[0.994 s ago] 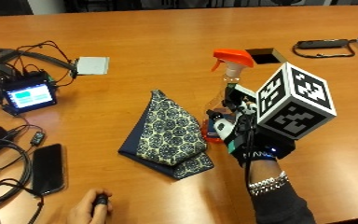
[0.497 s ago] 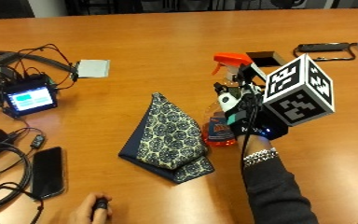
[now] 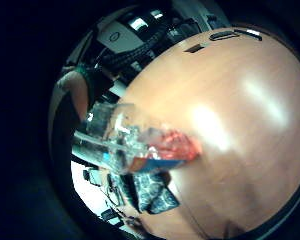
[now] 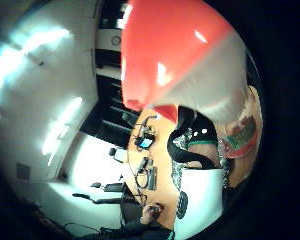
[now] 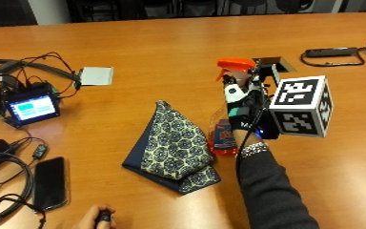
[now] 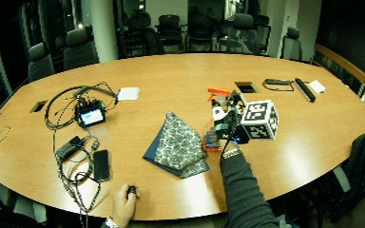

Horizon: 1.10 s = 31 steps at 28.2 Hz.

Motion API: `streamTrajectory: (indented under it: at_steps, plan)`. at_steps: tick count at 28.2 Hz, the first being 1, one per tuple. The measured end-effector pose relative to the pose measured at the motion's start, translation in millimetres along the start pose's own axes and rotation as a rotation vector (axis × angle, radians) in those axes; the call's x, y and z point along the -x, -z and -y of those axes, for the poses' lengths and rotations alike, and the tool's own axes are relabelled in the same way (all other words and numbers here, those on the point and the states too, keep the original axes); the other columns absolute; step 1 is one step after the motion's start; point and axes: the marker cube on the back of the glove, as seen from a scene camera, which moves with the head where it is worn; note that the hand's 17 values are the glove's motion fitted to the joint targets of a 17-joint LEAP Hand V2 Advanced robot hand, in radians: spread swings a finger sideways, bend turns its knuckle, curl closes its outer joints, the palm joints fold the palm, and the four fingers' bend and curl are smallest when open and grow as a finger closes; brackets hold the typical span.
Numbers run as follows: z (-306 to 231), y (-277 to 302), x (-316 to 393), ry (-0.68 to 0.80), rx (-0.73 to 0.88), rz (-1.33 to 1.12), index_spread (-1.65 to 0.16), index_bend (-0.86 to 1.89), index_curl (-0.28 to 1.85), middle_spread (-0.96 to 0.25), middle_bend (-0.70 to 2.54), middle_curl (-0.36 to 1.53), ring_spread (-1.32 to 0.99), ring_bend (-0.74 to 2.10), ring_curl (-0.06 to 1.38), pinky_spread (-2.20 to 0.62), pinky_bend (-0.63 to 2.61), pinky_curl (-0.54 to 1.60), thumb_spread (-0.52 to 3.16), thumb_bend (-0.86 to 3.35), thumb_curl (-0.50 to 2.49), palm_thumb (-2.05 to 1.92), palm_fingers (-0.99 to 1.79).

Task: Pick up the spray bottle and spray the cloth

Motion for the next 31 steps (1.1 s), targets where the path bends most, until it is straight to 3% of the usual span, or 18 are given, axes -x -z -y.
streamTrajectory:
  at_steps: [10,17,20,31]
  plan:
    - [6.7,-10.1,-6.8,-0.058,-0.131,0.150,-0.29,0.27,0.36,-0.17,0.42,0.43,-0.13,0.49,0.38,0.04,0.14,0.29,0.98,0.03,0.40,0.93,1.22]
    - [15.5,-11.3,-6.4,0.051,-0.231,0.118,-0.28,0.33,0.42,-0.20,0.36,0.44,-0.14,0.50,0.41,-0.07,0.25,0.32,0.92,-0.01,0.43,0.94,1.27]
    - [18.9,-9.7,-4.0,0.106,-0.296,0.110,-0.27,0.20,0.41,-0.22,0.40,0.46,-0.19,0.59,0.43,-0.21,0.40,0.36,0.83,-0.03,0.46,0.94,1.48]
    - [28.9,-10.8,15.4,0.193,-0.318,0.150,-0.27,0.23,0.45,-0.23,0.51,0.50,-0.21,0.67,0.46,-0.31,0.50,0.42,0.67,-0.03,0.54,0.93,1.46]
